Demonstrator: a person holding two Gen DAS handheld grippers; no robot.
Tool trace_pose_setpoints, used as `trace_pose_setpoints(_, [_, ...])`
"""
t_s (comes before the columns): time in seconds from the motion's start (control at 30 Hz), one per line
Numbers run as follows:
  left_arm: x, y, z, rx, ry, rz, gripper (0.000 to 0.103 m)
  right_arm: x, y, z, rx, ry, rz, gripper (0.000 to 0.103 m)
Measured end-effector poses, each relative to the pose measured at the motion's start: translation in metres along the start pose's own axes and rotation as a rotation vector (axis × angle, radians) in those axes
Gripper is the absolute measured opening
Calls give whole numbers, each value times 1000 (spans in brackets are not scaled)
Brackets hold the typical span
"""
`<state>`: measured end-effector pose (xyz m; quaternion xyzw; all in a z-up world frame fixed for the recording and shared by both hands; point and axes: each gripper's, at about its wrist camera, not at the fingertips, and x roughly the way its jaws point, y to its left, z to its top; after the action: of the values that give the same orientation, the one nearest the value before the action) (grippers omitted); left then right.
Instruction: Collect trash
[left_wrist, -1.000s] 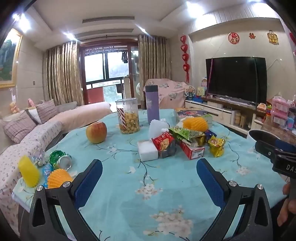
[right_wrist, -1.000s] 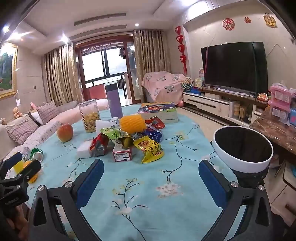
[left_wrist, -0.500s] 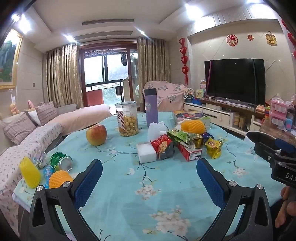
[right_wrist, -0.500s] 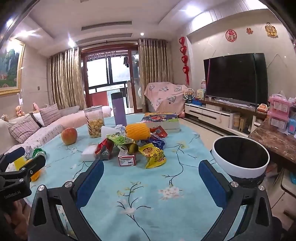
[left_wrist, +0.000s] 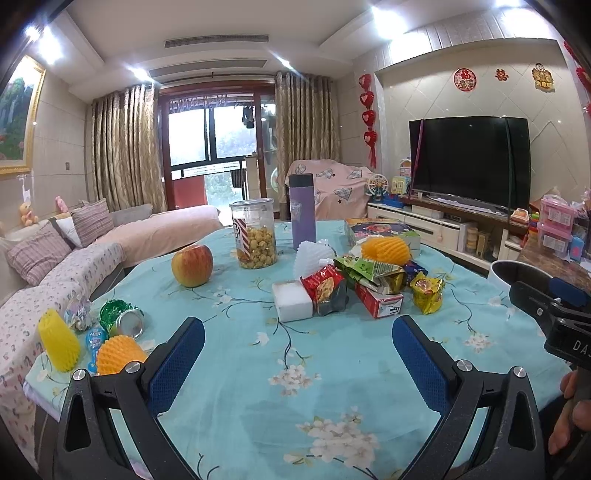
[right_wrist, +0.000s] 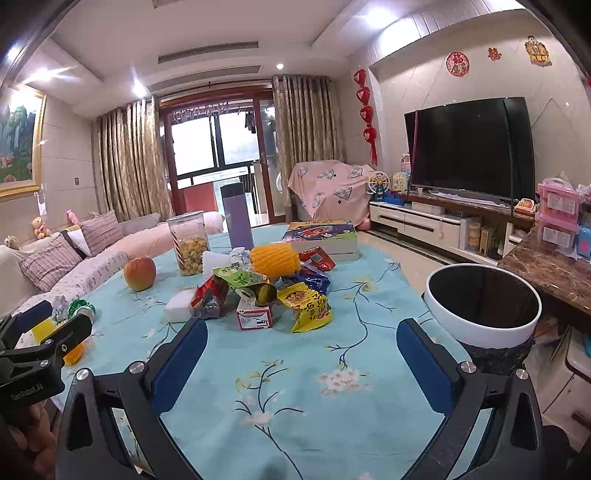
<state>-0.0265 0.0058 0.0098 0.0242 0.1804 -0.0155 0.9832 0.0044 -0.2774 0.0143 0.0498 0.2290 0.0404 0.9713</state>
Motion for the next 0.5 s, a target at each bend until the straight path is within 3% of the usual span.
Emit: trace_pose_setpoints(0.5, [1,-1,-2,0,5,-4,102,1,1,0,5,3,6,103])
